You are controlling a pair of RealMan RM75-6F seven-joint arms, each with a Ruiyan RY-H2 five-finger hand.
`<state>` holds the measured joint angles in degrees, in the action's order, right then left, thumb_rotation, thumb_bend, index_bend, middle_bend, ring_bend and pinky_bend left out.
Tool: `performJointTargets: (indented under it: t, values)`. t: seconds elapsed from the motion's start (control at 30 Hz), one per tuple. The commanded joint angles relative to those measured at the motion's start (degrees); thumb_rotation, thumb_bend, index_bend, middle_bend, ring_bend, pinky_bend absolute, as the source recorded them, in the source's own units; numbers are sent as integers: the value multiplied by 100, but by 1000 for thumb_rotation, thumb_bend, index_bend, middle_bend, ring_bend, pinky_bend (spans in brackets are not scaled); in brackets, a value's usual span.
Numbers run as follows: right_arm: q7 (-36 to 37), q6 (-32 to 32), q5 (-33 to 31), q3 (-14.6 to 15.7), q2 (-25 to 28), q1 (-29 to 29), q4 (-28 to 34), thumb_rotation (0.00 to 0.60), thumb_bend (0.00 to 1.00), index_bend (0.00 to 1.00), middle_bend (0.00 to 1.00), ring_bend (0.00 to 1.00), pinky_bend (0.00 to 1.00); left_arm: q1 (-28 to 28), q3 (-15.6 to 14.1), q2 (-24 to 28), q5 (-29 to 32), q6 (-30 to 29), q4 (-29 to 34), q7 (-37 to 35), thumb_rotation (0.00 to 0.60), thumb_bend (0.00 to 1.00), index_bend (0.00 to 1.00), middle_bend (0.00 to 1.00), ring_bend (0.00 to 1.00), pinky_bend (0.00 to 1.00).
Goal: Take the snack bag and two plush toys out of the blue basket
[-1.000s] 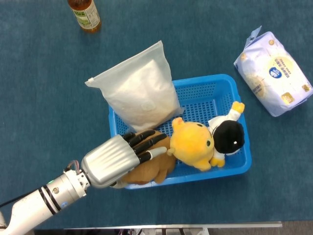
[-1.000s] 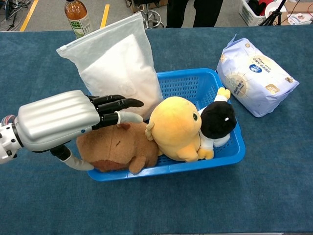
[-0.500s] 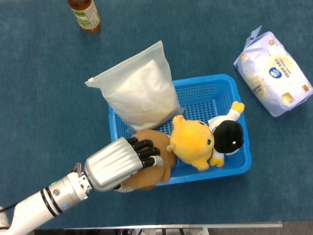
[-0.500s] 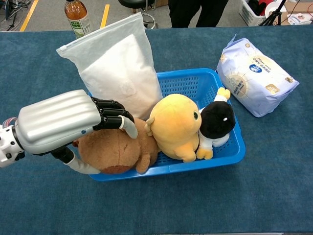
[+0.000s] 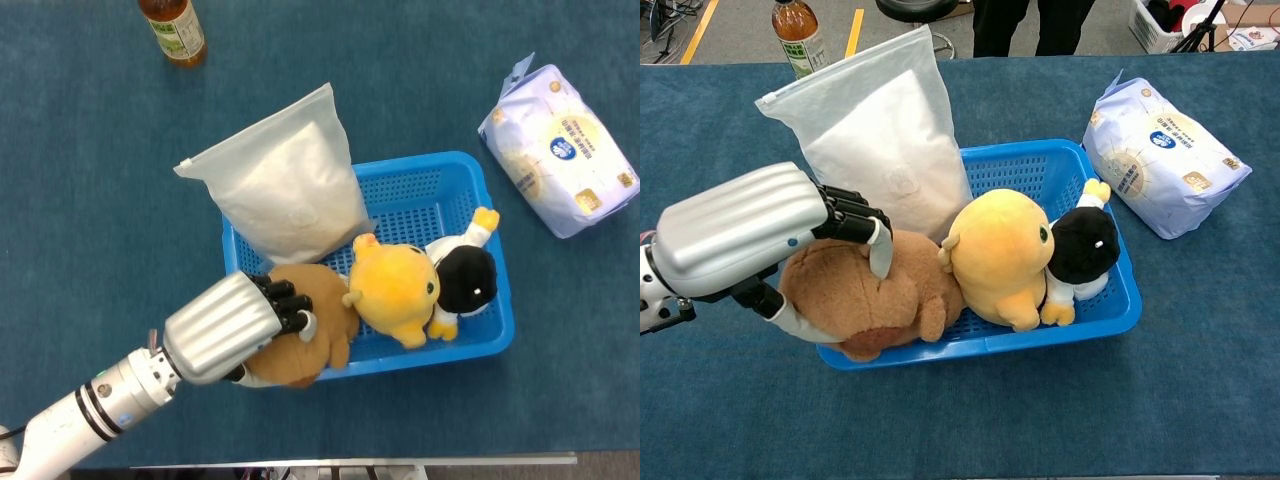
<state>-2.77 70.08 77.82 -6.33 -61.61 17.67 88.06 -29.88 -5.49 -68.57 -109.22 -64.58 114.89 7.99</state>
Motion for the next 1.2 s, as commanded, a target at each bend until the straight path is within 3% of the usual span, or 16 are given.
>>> performJointTargets:
  t: [0.03,0.2,0.43,0.7,0.9,1.03,1.2]
  values:
    - [1,5,-2,-7,2,-3,4,600,0,0,35,157,522,31,74,89,-87,-199,78,51,600,33,630,689,513,672]
    - [9,11,0,-4,-3,-16,3,600,0,0,35,157,522,103,300,220,-538,-738,80,443,600,89,692,757,565,724]
    - [10,43,-5,-2,-17,-50,14,600,0,0,35,157,521,342,466,727,-491,-1014,455,1146,600,100,706,768,572,743]
    - [-5,37,0,-12,-36,-45,29,600,0,0,35,157,522,997,649,1281,35,-1566,614,2327,600,104,705,766,571,744]
    - [-76,22,-6,-25,-11,-30,87,600,0,0,35,157,522,1334,734,1329,929,-1660,261,2633,600,104,685,750,552,742]
    - [-121,-19,-31,-30,11,-13,117,600,0,0,36,157,522,1447,645,1427,1697,-1319,309,2975,600,105,578,628,514,734]
    - [-139,-30,-25,-51,4,15,148,600,0,0,36,157,522,1425,592,1590,3078,-798,772,3763,600,105,195,296,388,665]
